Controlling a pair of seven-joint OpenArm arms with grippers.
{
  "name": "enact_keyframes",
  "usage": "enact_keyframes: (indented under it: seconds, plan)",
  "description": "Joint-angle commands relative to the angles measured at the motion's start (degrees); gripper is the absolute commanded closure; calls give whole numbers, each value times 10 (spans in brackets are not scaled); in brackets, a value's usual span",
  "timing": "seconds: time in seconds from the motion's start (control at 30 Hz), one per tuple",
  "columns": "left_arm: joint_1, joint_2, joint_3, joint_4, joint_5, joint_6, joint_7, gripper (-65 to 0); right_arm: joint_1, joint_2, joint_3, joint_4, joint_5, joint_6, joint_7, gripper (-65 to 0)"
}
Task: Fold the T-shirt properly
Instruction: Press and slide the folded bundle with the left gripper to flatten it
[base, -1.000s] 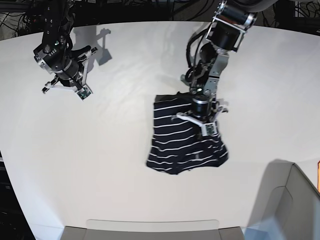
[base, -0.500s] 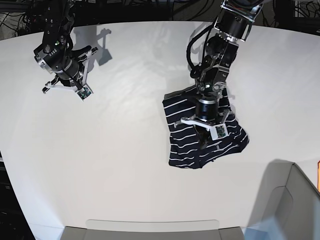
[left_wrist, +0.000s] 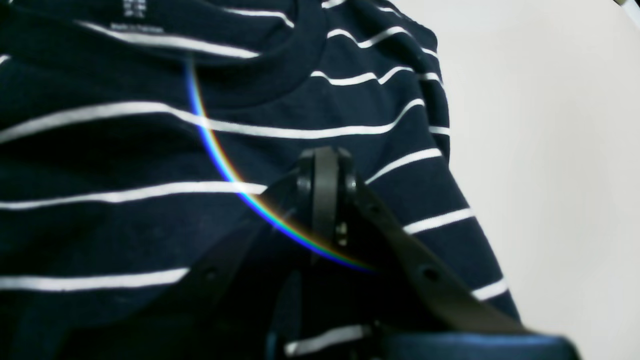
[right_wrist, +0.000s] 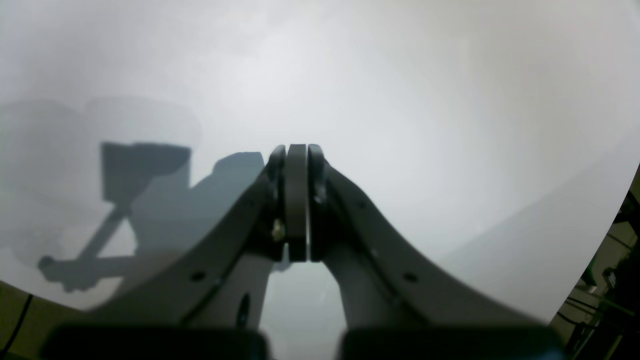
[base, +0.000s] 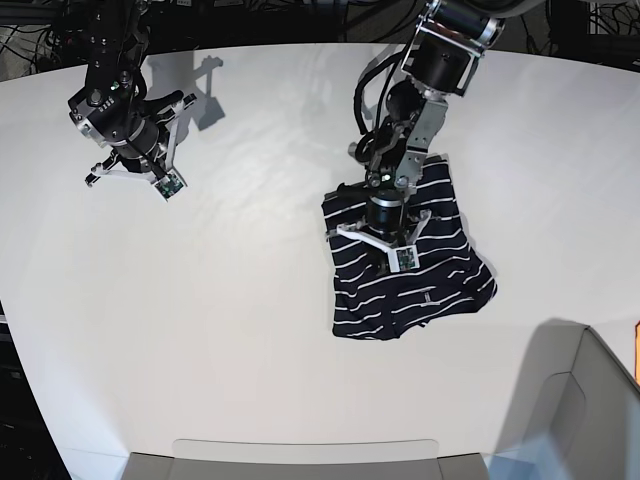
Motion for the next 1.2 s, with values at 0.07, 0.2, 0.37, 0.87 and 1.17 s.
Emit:
enact_keyframes:
  seconds: [0.07,0.2,0.37,0.87,1.17]
  plan:
    - [24,-49,-4,-18,-13,7,37,0,4,1,0,9,2,6,6,0]
    - [51,-113,-4,-15,-14,7,37,0,3,-6,0,9,3,6,5,0]
    - [68,-173,-4,-14,-14,7,36,0,1,-14,-1,9,3,6,5,0]
    - [116,-209,-191,260,-11,7,43,0,32,-42,5,19,6,6,9,0]
    - [289,-209,-253,456,-10,7,43,0,-4,-58,7,20,6,6,9,0]
